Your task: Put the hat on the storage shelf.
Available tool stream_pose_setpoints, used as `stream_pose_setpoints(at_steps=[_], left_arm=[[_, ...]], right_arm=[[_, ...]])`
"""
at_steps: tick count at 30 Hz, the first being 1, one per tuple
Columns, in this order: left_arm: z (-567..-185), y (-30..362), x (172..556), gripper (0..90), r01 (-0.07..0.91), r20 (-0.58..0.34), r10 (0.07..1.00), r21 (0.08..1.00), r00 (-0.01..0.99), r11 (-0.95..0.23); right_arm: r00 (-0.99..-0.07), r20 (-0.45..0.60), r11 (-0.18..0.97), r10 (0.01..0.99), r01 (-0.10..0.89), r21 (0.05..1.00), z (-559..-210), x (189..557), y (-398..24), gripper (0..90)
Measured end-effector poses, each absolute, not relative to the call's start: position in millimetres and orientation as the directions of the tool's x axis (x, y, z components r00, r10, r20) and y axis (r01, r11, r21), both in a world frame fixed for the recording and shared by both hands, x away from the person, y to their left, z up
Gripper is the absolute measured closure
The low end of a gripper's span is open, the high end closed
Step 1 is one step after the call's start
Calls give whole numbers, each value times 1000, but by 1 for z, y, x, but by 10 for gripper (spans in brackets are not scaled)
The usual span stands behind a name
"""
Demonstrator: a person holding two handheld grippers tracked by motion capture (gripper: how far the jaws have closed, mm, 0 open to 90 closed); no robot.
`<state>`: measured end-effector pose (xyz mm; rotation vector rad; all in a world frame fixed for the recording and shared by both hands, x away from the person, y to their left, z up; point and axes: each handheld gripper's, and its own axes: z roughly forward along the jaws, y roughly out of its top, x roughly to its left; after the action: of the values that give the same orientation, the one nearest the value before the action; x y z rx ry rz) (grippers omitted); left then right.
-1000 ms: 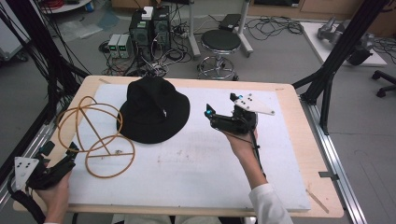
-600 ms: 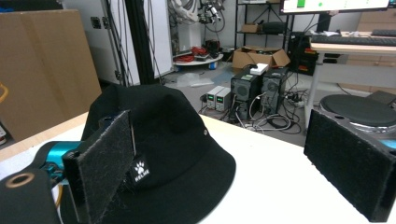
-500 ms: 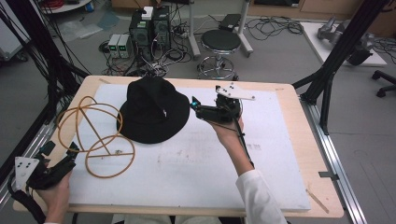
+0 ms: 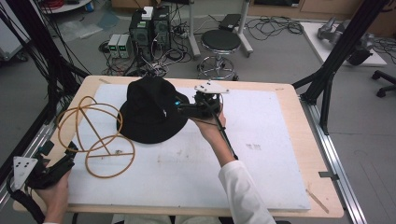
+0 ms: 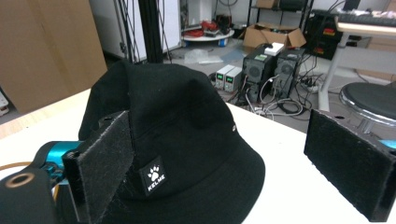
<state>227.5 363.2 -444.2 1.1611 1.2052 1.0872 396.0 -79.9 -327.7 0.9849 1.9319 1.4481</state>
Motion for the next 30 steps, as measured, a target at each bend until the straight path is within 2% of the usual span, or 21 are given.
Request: stream_pose_setpoints(at_steps=[19,30], left_arm=[[-445,361,229,237,3,-102,992,995,80,102],[-445,361,229,237,3,-104,991,995,83,104]], right_arm=[[-651,-16,269,759,291,918,-347,425,-8,79],[-633,-41,325,773,340,882,-380,445,16,80]])
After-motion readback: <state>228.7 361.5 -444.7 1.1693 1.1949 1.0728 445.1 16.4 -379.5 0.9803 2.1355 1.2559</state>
